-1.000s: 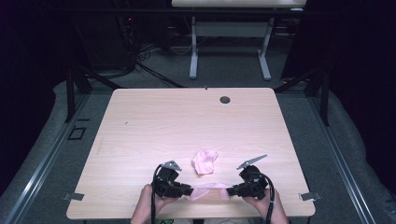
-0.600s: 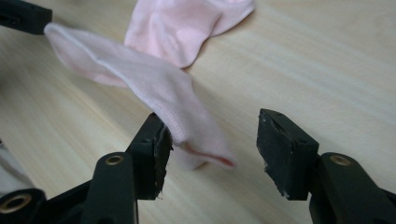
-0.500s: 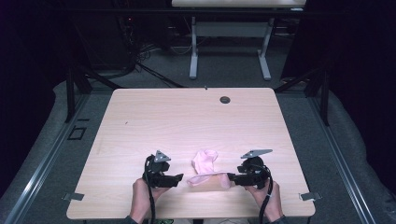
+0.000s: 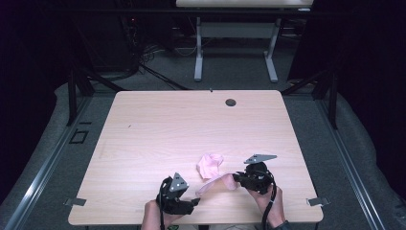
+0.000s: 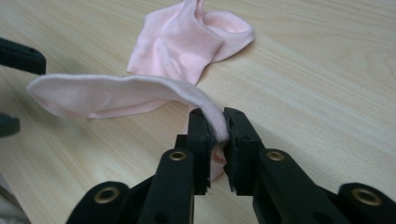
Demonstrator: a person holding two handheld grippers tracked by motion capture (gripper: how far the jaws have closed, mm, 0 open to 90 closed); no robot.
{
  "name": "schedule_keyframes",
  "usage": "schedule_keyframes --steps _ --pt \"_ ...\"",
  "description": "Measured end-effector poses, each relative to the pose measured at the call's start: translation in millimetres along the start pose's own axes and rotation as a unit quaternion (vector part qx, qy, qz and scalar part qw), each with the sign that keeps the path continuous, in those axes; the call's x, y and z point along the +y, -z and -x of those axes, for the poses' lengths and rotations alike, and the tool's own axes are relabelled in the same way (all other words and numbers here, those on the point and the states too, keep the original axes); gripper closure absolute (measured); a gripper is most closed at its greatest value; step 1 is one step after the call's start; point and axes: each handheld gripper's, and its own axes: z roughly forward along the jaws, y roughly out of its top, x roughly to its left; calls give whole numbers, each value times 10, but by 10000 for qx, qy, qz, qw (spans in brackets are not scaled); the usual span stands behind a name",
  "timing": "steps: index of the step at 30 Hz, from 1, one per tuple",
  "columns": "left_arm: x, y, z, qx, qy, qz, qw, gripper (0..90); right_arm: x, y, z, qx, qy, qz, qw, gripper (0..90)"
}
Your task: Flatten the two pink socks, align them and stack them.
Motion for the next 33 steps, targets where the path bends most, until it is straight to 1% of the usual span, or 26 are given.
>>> schedule_keyframes --steps 1,2,3,4,7,8,10,11,12,14,15,16,17,18,19,20,21,22,23,24,26,27,29,30,31,33 --pt "0 -22 21 23 -56 0 10000 399 1 7 -13 11 -36 -46 10000 834" --pt "4 -59 27 81 -69 12 9999 430 1 15 -17 27 10 -60 10000 838" --pt "14 -84 6 61 -96 0 9999 483 0 26 -34 37 -22 -76 10000 840" --pt "19 -115 -13 14 -109 88 9999 541 0 40 -43 68 -1 -101 9999 842" --pt "33 -178 -87 -174 -199 297 9992 795 -4 92 -94 132 35 -123 9998 847" --pt "39 -179 -96 -240 -173 333 9990 846 -10 117 -117 181 49 -164 9997 847" --pt "58 -121 -76 -464 -120 292 9984 875 -27 207 -189 237 125 -235 9994 850" --pt "65 -62 -58 -663 -21 262 9975 878 -43 257 -226 269 125 -264 9992 850" --pt "71 11 -37 -894 36 236 9957 880 -62 324 -259 382 119 -345 9986 850" --pt "79 142 -9 -1203 194 113 9925 880 -96 467 -318 544 51 -419 9976 850" --pt "80 172 -28 -1378 288 55 9900 880 -96 525 -315 616 -21 -504 9968 849" --pt "80 177 -54 -1397 335 -4 9896 880 -82 554 -293 626 -84 -570 9964 848" --pt "77 158 -95 -1415 389 -98 9891 880 -62 546 -257 472 -162 -489 9976 847" --pt "69 126 -146 -1504 502 -142 9872 880 -32 504 -199 330 -214 -559 9977 847" --pt "64 88 -193 -1542 605 -205 9860 880 -10 428 -132 386 -272 -584 9972 848" --pt "59 57 -245 -1589 702 -261 9845 880 6 330 -76 341 -338 -634 9968 848" --pt "51 22 -290 -1645 828 -249 9826 880 20 223 -25 253 -326 -775 9961 848" --pt "47 -9 -330 -1599 879 -294 9828 880 26 120 23 271 -380 -889 9949 847" --pt "43 -39 -367 -1537 916 -339 9833 880 31 29 56 192 -388 -965 9944 846" --pt "36 -73 -404 -1526 981 -366 9827 880 34 -49 79 154 -383 -1043 9937 844" --pt "24 -140 -460 -1308 987 -481 9853 880 40 -156 95 74 -260 -1159 9929 833" --pt "19 -168 -485 -1275 978 -515 9857 879 40 -196 89 44 -272 -1170 9927 827" --pt "15 -205 -495 -1034 910 -624 9885 875 49 -211 71 -70 -128 -1171 9930 801" --pt "13 -210 -492 -1009 893 -643 9888 874 51 -208 48 -152 -96 -1189 9927 786" --pt "12 -207 -476 -912 821 -672 9902 871 48 -202 34 -175 -61 -1207 9925 778" --pt "6 -181 -444 -724 701 -693 9925 856 24 -178 10 -288 -6 -1282 9913 714"
